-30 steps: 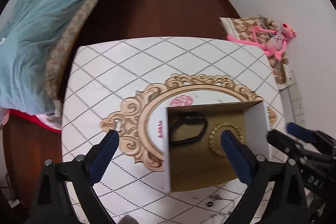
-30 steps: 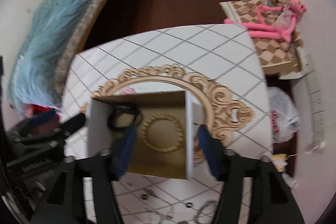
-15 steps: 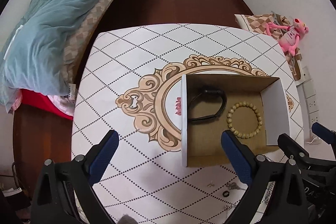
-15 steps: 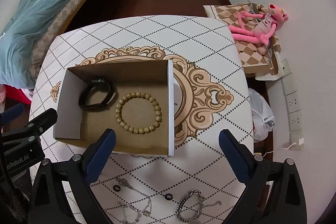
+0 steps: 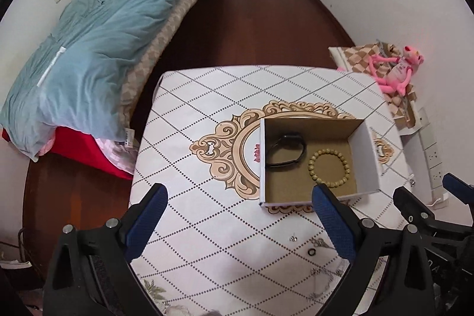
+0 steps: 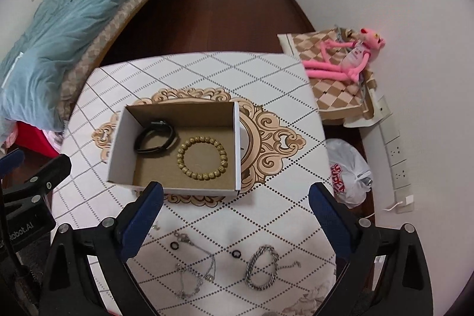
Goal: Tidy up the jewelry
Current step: 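Open both grippers to drop the band and bracelet into the box, then lift both grippers away from the box, then grasp the thick silver chain bracelet with the right gripper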
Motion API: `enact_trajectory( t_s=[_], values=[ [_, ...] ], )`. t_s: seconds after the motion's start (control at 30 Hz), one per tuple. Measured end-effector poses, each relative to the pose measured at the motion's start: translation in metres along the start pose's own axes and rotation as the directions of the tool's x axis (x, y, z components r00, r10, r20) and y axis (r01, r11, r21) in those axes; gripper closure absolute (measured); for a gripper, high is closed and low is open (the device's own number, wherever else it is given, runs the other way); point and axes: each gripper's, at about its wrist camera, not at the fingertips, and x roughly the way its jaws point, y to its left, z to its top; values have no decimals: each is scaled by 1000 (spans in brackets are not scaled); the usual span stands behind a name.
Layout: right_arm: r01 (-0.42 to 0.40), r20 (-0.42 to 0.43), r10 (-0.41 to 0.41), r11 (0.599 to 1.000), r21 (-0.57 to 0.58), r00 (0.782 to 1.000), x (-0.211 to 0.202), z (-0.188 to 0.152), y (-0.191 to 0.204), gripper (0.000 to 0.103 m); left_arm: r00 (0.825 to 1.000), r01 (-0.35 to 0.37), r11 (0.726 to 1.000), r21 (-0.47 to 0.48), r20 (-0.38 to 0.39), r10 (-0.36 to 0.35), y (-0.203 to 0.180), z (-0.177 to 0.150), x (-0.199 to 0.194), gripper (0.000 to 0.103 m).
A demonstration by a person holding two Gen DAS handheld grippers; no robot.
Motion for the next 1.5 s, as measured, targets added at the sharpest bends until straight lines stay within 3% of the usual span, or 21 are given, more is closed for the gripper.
enact_trajectory(
  t_s=[0.33,0.6,0.83,1.1,1.2,1.27,1.33,1.37,1.5],
  values=[
    [9,91,-8,1000,-11,996,-65,-24,6,3,998,-7,1000,8,65,6,11,-23,-55,4],
    [-33,111,31,999,13,993,-88,-42,5,3,998,-10,1000,-17,65,11,18,-41,-65,4],
    [-39,22,36,990,133,999,-53,-75,-30,3,999,-30,999,-25,-30,29,12,-69,-27,4],
    [7,-184,43,965,263,982,37,-124,-86,4,989,-52,999,-4,-141,51,-6,-104,29,4],
    [23,-233,41,963,268,972,66,-136,-91,13,982,-60,998,9,-177,60,-12,-115,44,4],
    [28,-255,42,964,265,966,80,-140,-89,26,979,-60,998,20,-196,63,-16,-121,52,4],
    [36,-272,37,965,259,962,92,-145,-87,33,975,-65,997,37,-209,71,-19,-126,57,4],
    [37,-275,37,965,259,961,96,-146,-86,40,974,-65,997,44,-216,73,-20,-128,59,4],
    [82,-259,-26,974,210,966,98,-146,-77,52,969,-59,997,46,-236,68,-21,-135,64,4]
  ],
)
